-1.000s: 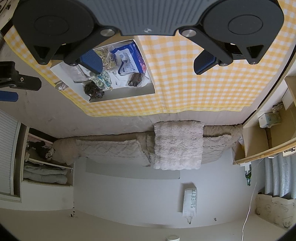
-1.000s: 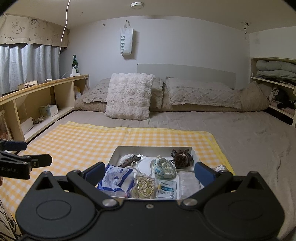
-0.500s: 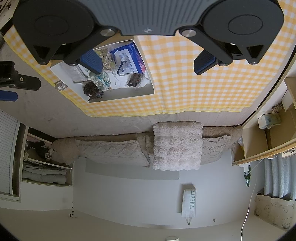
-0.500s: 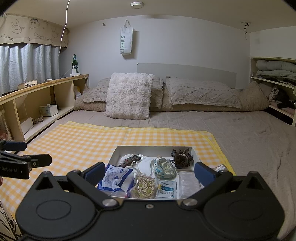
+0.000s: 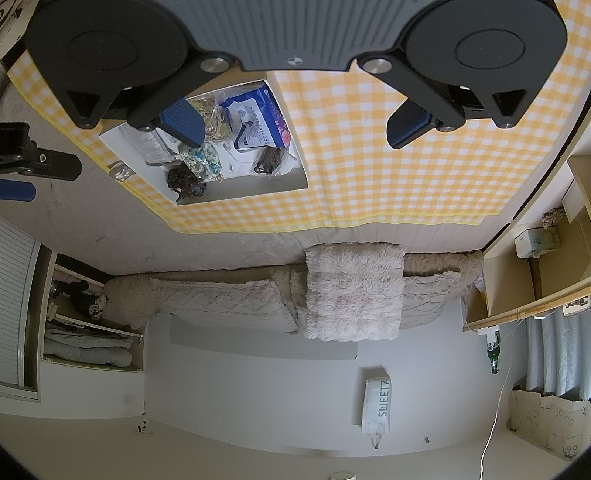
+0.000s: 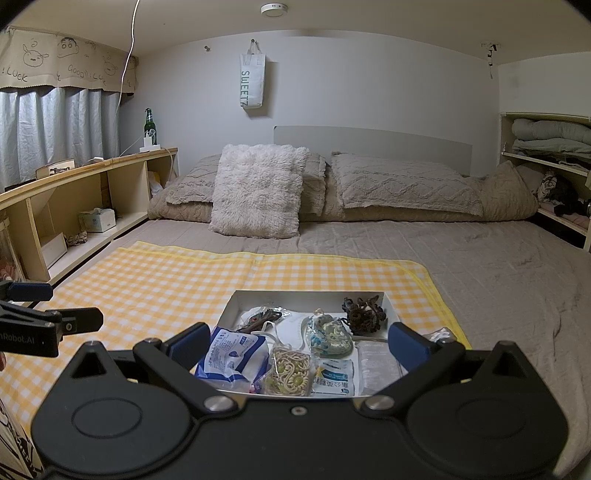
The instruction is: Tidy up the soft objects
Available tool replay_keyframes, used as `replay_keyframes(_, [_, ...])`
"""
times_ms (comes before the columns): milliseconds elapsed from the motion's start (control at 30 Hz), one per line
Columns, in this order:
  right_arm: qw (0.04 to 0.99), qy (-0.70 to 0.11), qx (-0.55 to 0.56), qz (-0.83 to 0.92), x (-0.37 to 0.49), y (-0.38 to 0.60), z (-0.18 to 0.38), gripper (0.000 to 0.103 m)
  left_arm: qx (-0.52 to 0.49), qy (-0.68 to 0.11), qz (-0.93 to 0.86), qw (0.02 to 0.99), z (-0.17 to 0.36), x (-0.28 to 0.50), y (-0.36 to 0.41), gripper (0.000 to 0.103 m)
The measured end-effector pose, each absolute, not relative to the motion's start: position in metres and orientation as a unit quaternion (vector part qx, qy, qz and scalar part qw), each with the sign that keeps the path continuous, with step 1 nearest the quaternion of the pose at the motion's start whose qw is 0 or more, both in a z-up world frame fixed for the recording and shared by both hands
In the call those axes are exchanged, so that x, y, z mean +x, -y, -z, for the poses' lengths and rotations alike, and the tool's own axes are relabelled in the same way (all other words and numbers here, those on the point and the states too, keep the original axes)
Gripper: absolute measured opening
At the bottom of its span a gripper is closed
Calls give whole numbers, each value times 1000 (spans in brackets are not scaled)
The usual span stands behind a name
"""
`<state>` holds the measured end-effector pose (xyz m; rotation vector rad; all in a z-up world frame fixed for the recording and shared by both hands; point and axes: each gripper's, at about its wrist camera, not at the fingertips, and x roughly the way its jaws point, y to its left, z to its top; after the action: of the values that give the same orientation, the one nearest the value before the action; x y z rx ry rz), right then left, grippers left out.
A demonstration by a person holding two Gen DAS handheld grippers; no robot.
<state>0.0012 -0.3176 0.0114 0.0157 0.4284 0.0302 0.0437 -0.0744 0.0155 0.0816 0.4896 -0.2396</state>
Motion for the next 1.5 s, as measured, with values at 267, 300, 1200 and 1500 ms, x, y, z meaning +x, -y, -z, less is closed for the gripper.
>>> replay_keyframes(267, [977,-213,7,-15,1,318,-12,103,40,-244,116,962,-13,43,75,103])
replay_keyframes(300, [977,-213,7,-15,1,318,-12,103,40,-244,116,962,-13,43,75,103])
replay_keyframes(1200, [977,-213,7,-15,2,318,-11,103,36,-249,114,961,-9,42,74,103])
replay_keyframes(1500, [977,-214,7,-15,2,319,-12,103,31,-252,110,961,-11,44,73,103])
